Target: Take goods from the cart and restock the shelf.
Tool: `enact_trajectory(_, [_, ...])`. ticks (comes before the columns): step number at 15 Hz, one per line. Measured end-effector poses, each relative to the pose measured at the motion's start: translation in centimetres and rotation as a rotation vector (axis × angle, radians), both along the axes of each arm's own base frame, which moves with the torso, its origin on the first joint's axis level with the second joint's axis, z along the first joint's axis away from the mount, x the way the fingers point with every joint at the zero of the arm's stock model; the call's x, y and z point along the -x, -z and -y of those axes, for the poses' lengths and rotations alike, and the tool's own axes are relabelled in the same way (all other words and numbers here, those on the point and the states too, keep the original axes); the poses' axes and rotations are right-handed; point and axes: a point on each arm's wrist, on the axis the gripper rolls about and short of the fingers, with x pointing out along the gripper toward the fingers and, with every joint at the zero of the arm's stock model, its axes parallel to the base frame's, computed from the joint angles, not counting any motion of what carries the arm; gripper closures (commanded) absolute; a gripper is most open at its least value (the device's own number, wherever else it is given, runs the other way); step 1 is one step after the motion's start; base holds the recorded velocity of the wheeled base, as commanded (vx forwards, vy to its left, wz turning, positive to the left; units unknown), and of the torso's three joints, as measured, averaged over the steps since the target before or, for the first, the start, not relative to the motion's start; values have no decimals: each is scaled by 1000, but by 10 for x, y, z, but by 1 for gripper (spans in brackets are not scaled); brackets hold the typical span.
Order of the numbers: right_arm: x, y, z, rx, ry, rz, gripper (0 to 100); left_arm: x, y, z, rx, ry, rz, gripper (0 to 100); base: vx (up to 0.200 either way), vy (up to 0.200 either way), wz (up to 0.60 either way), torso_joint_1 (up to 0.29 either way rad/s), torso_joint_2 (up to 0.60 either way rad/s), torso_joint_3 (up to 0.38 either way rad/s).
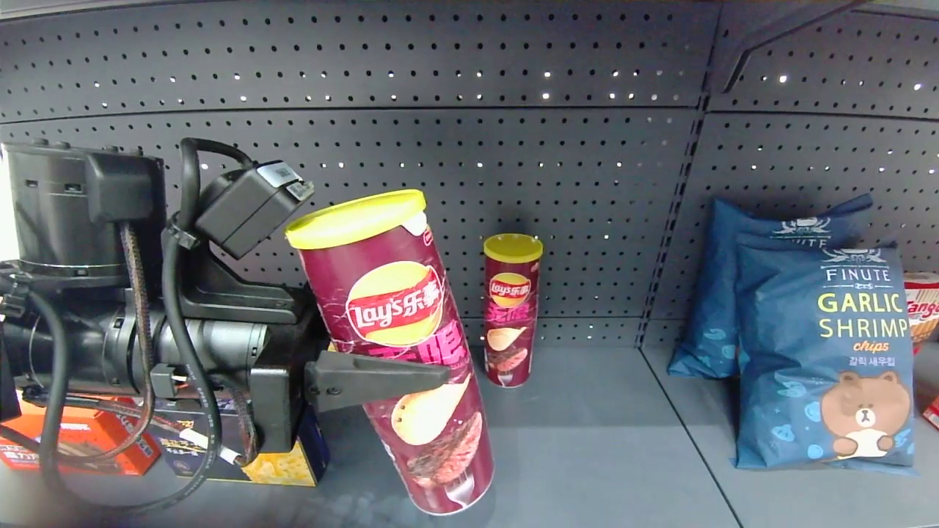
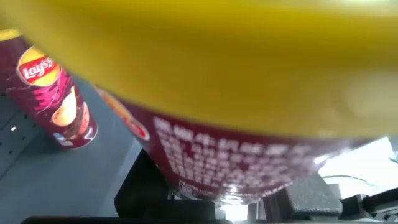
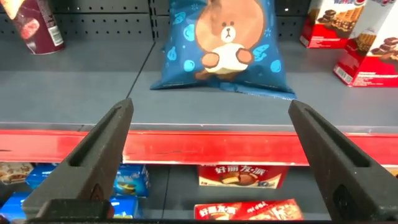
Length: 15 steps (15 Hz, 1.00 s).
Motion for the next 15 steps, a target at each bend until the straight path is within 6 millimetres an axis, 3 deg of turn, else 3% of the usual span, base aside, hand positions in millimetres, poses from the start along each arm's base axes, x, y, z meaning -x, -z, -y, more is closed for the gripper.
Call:
enact_trajectory(6, [-2, -5, 0, 15, 10, -23, 0, 3, 12, -1, -19, -14, -23, 100, 0, 0, 0, 0, 0, 0])
enact_trajectory(8, [0, -42, 0, 26, -43, 28, 0, 2, 16, -3, -16, -28, -17, 100, 0, 0, 0, 0, 0, 0])
enact_trajectory(11, [-16, -108, -2, 78, -289, 25, 0, 0, 16, -5, -13, -38, -16, 100, 0, 0, 0, 0, 0, 0])
enact_trajectory(13, [-37, -130, -8, 92, -475, -29, 0, 0, 17, -5, -15, -40, -22, 100, 0, 0, 0, 0, 0, 0])
enact_trajectory(15, [-61, -138, -20, 83, -565, -105, 0, 1, 18, -6, -16, -44, -24, 100, 0, 0, 0, 0, 0, 0])
